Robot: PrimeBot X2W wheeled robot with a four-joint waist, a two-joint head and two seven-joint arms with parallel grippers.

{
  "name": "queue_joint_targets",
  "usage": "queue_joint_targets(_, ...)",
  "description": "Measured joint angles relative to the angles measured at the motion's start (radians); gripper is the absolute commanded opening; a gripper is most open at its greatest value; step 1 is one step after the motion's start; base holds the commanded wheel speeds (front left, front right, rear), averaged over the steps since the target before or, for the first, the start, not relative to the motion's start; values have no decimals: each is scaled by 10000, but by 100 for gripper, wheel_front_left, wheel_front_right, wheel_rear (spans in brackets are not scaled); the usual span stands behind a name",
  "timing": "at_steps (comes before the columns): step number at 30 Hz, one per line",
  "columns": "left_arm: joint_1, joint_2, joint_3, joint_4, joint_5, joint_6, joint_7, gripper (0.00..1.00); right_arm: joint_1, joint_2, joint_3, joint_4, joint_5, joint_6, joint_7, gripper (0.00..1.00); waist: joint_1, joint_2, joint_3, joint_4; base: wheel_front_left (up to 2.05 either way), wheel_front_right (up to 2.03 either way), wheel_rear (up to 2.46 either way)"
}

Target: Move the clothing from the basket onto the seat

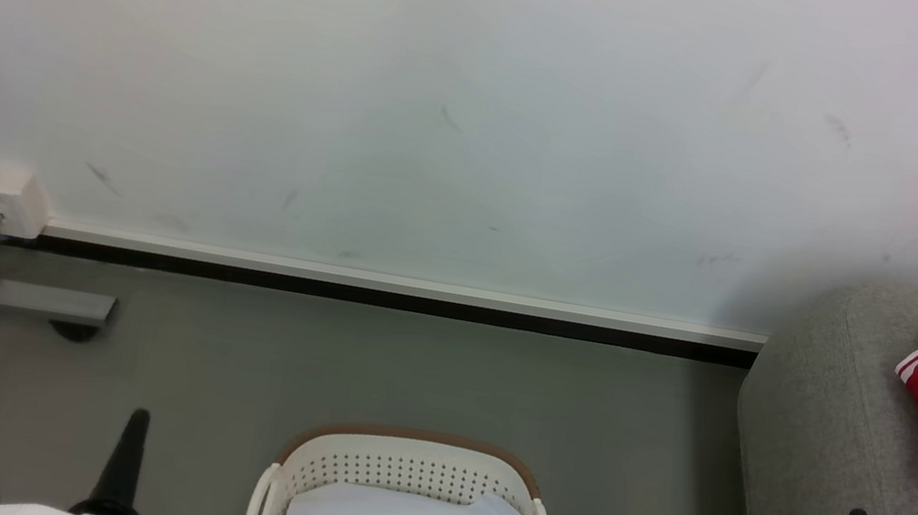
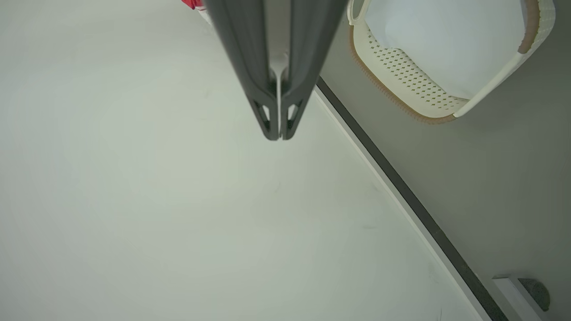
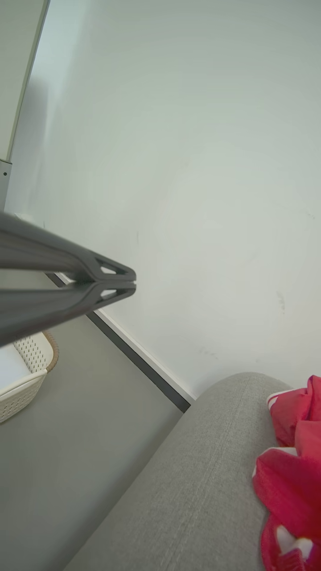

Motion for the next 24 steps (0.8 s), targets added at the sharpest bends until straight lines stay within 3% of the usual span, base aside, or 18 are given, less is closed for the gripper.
queue_joint_targets(24, -295, 10, 125, 0, -2284, -86, 600, 0, -131, 186, -468, -288, 1935, 0, 604, 0, 0, 0, 119, 37, 0, 0, 0)
